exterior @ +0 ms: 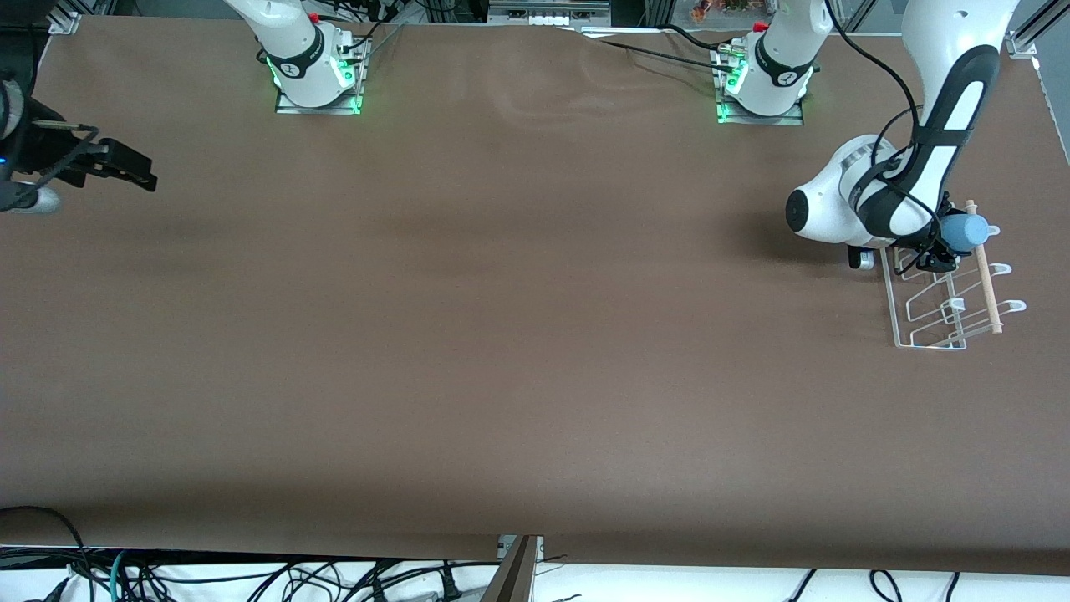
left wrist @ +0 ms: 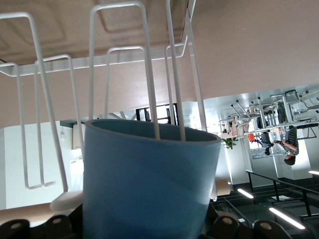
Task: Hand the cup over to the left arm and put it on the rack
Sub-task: 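Hang the blue cup onto a rack peg with the left gripper, then open the left gripper and draw it back from the rack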
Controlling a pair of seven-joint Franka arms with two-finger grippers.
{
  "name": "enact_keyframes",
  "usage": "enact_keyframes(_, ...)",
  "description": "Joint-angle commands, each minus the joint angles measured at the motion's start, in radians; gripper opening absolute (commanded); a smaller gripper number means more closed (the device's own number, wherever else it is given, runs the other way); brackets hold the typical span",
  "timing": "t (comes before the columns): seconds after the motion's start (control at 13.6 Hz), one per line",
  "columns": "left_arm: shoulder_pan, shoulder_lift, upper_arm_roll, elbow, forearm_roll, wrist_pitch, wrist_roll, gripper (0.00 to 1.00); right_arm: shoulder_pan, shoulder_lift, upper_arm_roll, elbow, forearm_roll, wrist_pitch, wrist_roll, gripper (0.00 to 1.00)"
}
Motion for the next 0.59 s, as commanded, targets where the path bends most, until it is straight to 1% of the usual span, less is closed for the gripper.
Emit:
enact_keyframes(0.0,0.014,-0.032,-0.011,0.035,0.006,0.0,0.005,1.0,0.004,-0.014,-0.001,-0.007,-0.021,-0.016,-0.005,1.0)
enact_keyframes(0.07,0.014,-0.049,-0.014,0.059,-0.039,0.0,0.015,1.0,0.004,-0.016,-0.01,-0.004,-0.024,-0.034,-0.005,1.0)
enact_keyframes(0.15,0.013,-0.058,-0.014,0.11,-0.119,-0.003,0.05,1.0,0.004,-0.018,-0.017,-0.002,-0.03,-0.054,-0.005,1.0)
enact_keyframes(0.22,0.014,-0.058,-0.016,0.171,-0.198,-0.009,0.122,1.0,0.004,-0.018,-0.036,-0.002,-0.029,-0.059,-0.005,1.0)
enact_keyframes(0.37,0.014,-0.055,-0.014,0.324,-0.382,-0.046,0.259,1.0,0.004,-0.018,-0.087,-0.001,-0.011,-0.062,-0.023,1.0)
enact_keyframes(0.44,0.013,-0.055,-0.014,0.387,-0.471,-0.072,0.277,1.0,0.004,-0.016,-0.102,0.013,0.006,-0.062,-0.051,1.0)
enact_keyframes(0.52,0.012,-0.055,-0.014,0.453,-0.551,-0.103,0.278,1.0,0.006,-0.013,-0.103,0.03,0.015,-0.069,-0.077,1.0)
